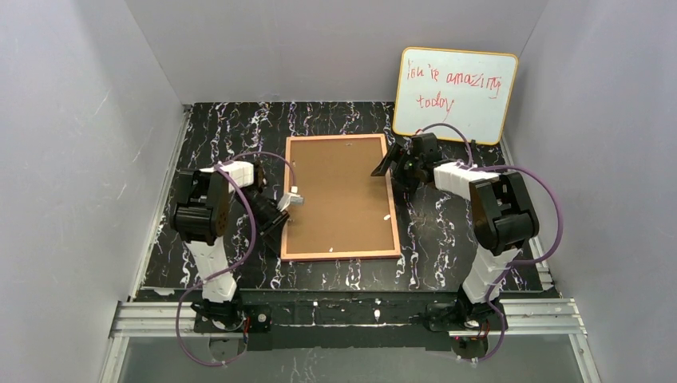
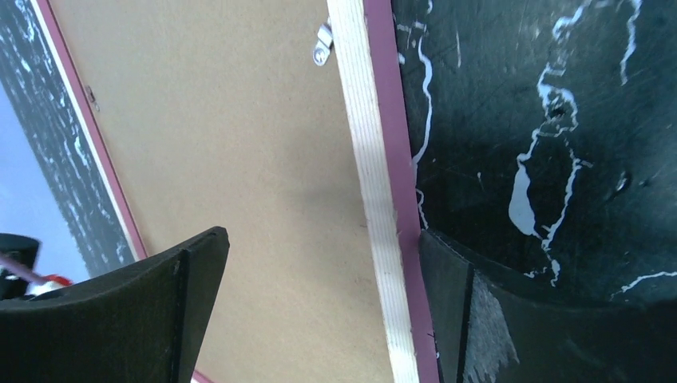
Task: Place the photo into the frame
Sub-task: Move the photo frame to the center of the board.
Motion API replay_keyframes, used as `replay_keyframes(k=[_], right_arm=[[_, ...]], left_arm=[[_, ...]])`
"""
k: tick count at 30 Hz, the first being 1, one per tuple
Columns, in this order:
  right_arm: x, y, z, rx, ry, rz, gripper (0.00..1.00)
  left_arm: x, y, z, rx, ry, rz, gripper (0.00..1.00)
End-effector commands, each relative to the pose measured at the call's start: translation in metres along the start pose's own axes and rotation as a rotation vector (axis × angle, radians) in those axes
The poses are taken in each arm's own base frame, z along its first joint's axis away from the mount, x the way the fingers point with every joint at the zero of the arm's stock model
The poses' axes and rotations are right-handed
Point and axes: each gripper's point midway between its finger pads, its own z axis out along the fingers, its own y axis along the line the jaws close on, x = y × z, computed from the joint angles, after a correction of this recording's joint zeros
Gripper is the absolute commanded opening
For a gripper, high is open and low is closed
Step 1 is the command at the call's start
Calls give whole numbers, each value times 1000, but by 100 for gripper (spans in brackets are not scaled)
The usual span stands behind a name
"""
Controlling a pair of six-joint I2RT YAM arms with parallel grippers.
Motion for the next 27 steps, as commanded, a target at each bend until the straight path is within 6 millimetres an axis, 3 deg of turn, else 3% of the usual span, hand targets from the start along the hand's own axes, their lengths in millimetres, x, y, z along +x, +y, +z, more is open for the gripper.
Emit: replay_keyframes(k=[1, 4, 7, 12, 15, 21, 23, 27], right_arm=[[-48, 35, -20, -28, -165, -76, 96], [-71, 60, -26, -74, -214, -107, 91], [-74, 74, -12, -113, -181, -118, 88], [-58, 97, 16, -168, -107, -155, 86], [-43, 118, 30, -222, -63, -196, 85], [-23, 143, 53, -295, 1, -232, 82], [-19, 156, 60, -326, 17, -244, 81], [-8, 173, 79, -373, 62, -270, 79]], left_arm=[[-23, 10, -46, -57, -68, 41, 14], [-61, 47, -99, -55, -283, -93, 27], [-98, 85, -123, -25, -432, -221, 32], [-142, 134, -119, 3, -564, -357, 43], [-163, 140, -118, 66, -608, -379, 43], [-179, 144, -116, 92, -642, -379, 43], [-179, 151, -113, 55, -632, -378, 40], [-182, 159, -100, -13, -591, -370, 25]])
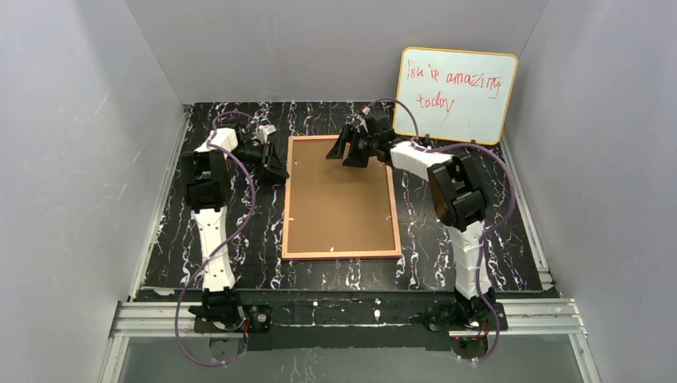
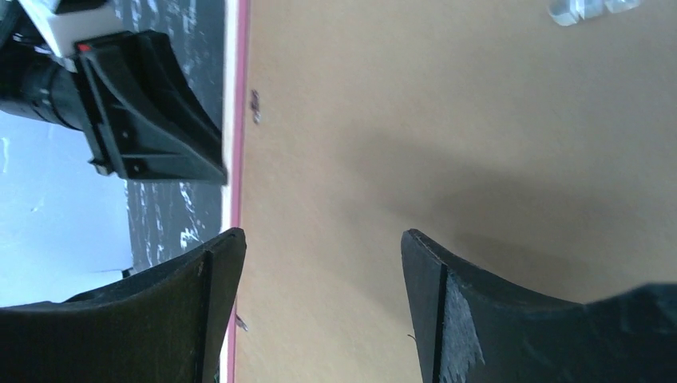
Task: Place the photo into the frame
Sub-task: Move the photo frame to the center of the board.
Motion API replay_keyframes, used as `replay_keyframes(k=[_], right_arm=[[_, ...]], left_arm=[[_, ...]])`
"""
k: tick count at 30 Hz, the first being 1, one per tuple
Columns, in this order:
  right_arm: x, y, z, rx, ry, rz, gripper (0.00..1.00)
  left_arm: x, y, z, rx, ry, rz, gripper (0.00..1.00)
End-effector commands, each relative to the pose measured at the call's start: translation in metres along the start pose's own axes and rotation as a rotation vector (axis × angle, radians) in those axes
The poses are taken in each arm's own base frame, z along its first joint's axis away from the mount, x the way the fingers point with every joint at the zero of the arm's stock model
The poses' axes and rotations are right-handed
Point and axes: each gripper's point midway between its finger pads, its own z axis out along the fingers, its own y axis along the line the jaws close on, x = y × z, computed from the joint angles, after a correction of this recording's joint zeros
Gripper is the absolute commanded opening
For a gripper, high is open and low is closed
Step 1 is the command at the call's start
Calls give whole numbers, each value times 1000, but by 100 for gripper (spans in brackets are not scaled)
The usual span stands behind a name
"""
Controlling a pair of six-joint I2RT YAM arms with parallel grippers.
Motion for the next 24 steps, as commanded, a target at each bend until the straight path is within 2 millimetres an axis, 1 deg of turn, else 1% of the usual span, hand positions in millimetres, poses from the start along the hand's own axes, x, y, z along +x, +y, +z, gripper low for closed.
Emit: replay_keyframes(k=[1, 4, 5, 8, 10, 13, 15, 19, 24], right_arm=[[-18, 42, 15, -133, -13, -79, 79], [-15, 48, 30, -165, 16, -97, 77], [-14, 48, 34, -175, 28, -98, 76], [-9, 54, 46, -212, 66, -113, 74], [-4, 57, 54, -235, 91, -128, 72], [6, 61, 60, -244, 130, -140, 71], [12, 59, 62, -247, 150, -140, 70], [21, 57, 65, -249, 175, -134, 69], [25, 58, 70, -261, 188, -135, 68]], left_arm=[[-2, 17, 15, -93, 22, 54, 22], [6, 19, 19, -108, 46, 74, 15], [14, 12, 31, -101, 81, 91, 14], [31, 8, 40, -93, 127, 107, 13], [43, 6, 43, -84, 158, 114, 12], [59, 4, 44, -73, 194, 113, 12], [68, 4, 43, -71, 210, 113, 12], [78, 3, 42, -71, 227, 113, 12], [82, 5, 43, -72, 233, 104, 12]])
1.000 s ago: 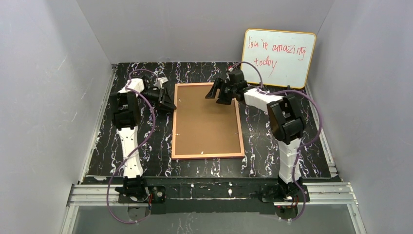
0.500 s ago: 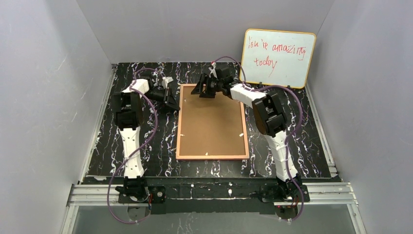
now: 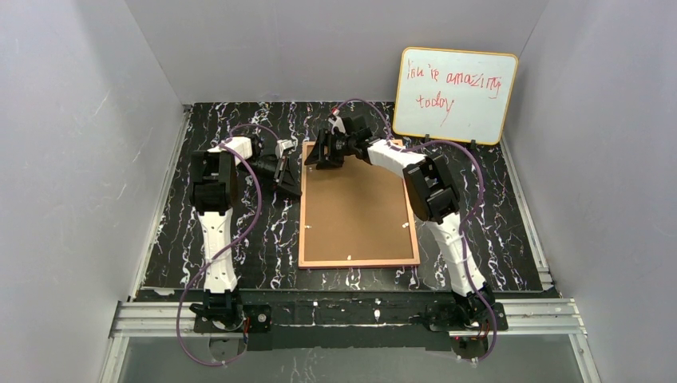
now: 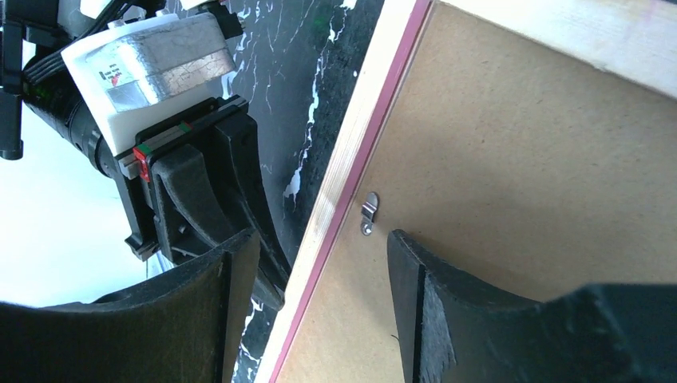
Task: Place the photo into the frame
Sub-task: Move the photo frame to the center of the board, then install the photo frame at the center of the board.
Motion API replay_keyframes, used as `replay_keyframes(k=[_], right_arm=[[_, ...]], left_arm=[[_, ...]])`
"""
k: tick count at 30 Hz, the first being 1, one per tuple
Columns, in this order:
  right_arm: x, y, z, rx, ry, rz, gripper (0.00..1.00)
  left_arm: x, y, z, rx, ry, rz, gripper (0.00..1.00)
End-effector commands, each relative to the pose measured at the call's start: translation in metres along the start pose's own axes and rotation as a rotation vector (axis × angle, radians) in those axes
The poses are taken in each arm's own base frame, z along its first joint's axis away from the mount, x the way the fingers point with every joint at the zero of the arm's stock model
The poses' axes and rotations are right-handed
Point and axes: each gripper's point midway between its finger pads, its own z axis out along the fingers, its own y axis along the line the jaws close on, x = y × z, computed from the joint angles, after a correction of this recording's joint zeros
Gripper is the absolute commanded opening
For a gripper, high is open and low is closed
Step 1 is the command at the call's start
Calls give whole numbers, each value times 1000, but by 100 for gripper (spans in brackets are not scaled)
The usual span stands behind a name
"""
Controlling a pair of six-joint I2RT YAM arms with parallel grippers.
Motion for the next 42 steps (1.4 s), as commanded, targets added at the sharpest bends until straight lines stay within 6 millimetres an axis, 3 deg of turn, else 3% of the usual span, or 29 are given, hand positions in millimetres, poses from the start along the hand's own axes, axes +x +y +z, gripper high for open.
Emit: replay_keyframes(k=[1, 16, 31, 42], right_arm=[[-1, 8, 7, -42, 20, -33, 68], [5, 4, 20, -68, 48, -13, 65], [18, 20, 31, -134, 87, 18, 61], [23, 20, 37, -153, 113, 29, 60]], left_arm=[[23, 35, 5, -150, 102, 64, 12], [21, 38, 7, -152, 95, 56, 12], [21, 39, 7, -155, 96, 55, 12], [22, 39, 7, -157, 100, 60, 12]])
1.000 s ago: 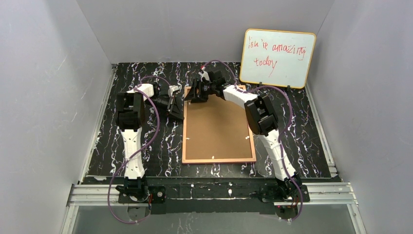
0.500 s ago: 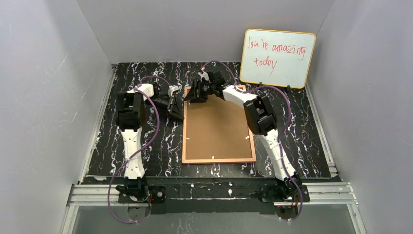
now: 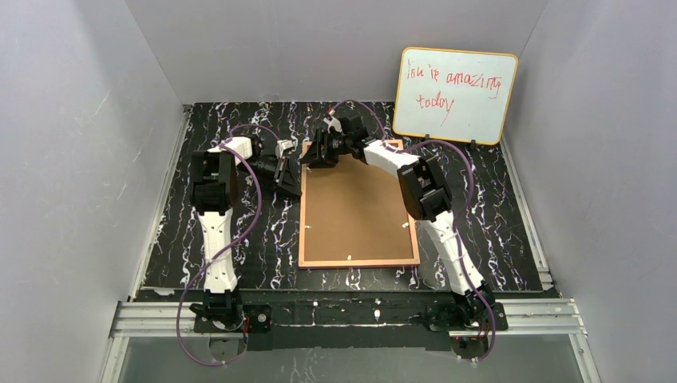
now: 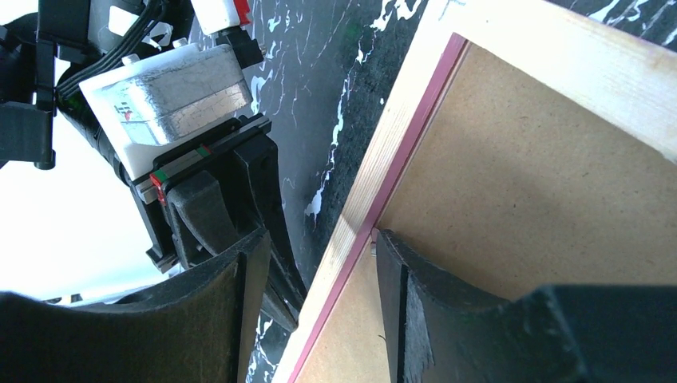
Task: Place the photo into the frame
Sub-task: Install the photo frame at the center of the board.
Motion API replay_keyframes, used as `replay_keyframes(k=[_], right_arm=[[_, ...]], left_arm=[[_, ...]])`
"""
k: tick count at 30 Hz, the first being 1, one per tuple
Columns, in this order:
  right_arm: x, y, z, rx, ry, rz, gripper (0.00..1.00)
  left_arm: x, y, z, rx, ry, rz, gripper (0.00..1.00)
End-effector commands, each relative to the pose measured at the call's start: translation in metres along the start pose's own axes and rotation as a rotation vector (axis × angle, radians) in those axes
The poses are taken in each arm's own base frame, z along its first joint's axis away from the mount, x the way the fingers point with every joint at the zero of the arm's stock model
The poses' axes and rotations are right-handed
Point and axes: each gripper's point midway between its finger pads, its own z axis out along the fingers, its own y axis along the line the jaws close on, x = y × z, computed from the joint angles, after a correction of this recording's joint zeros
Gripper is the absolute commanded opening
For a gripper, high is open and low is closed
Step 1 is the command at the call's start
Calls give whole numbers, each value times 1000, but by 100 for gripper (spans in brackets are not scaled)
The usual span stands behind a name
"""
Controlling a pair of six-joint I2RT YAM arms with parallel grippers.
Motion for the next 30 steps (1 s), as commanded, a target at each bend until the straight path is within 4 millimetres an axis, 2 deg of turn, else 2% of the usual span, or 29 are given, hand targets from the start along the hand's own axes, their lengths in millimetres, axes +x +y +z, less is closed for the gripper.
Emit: replay_keyframes(k=[1, 16, 19, 22, 23, 25, 28, 30], right_arm=[[21, 8, 18, -40, 64, -8, 60], [20, 14, 17, -61, 90, -18, 59], [15, 19, 16, -71, 82, -25, 59], [-3, 31, 11, -87, 50, -45, 61], [-14, 33, 6, -80, 26, -52, 63], [-39, 36, -12, -47, -50, -64, 74], [-75, 36, -54, 31, -197, -90, 87], [-89, 31, -84, 85, -272, -84, 91]], left_arm=[[20, 40, 6, -161, 97, 65, 11], [20, 38, 5, -165, 101, 73, 11], [20, 37, 4, -163, 99, 74, 11], [18, 33, 2, -164, 97, 74, 12], [18, 31, 0, -165, 99, 78, 12], [16, 25, -6, -166, 101, 91, 13], [18, 16, -17, -173, 110, 111, 15], [22, 11, -24, -179, 119, 120, 17]])
